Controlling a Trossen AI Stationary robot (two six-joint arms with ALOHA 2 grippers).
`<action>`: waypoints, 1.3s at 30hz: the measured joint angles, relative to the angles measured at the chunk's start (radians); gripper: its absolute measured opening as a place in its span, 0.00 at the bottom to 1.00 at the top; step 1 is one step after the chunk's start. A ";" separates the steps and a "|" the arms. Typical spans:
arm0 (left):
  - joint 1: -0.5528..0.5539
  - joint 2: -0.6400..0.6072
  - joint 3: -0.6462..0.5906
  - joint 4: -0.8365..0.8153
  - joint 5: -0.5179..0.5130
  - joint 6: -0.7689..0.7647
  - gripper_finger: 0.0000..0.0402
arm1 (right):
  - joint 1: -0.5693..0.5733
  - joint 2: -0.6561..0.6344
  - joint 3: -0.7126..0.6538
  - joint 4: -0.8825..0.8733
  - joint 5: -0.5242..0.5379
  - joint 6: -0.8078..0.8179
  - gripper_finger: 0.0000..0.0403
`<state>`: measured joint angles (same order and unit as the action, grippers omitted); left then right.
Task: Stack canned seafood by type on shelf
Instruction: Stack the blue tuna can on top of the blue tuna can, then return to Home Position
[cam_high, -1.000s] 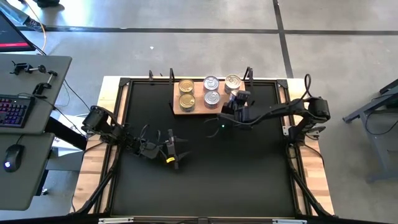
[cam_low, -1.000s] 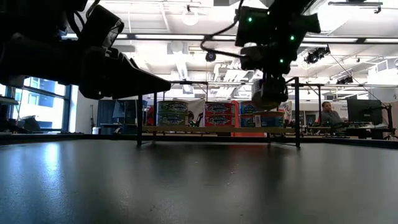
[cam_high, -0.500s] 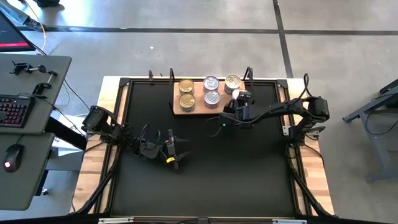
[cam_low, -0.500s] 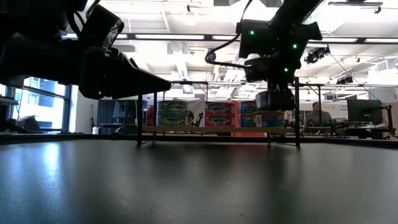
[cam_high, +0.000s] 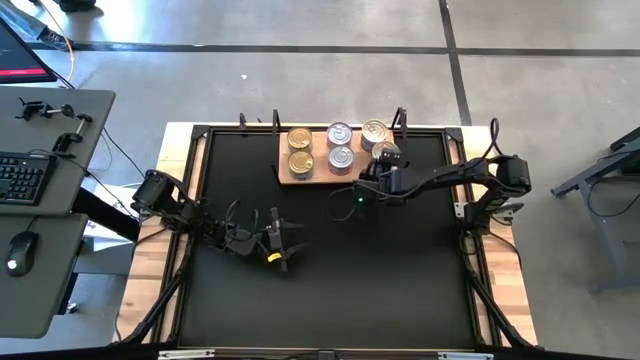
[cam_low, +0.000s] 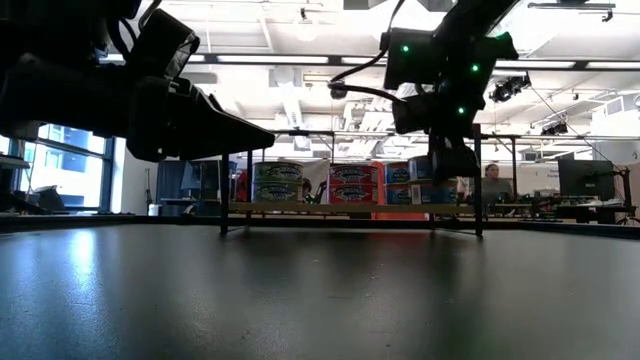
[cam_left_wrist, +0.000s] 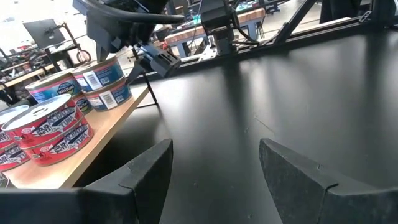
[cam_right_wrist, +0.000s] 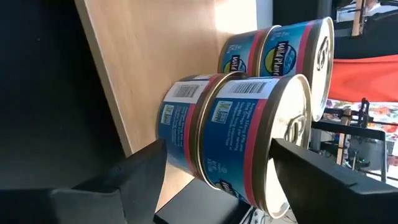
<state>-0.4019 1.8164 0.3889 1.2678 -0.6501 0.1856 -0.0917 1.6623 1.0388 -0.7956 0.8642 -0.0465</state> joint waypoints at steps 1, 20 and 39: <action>0.000 0.000 0.000 0.000 0.000 0.000 0.58 | 0.000 0.000 0.001 -0.001 0.000 0.001 0.68; 0.000 0.000 0.000 0.000 0.000 -0.001 0.58 | -0.051 0.001 0.163 -0.039 -0.201 0.017 0.58; -0.011 0.000 0.000 -0.013 -0.001 -0.003 0.58 | -0.036 -0.017 0.164 0.007 -0.097 0.010 0.58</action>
<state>-0.4131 1.8164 0.3893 1.2545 -0.6514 0.1829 -0.1273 1.6457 1.2031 -0.7881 0.7672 -0.0367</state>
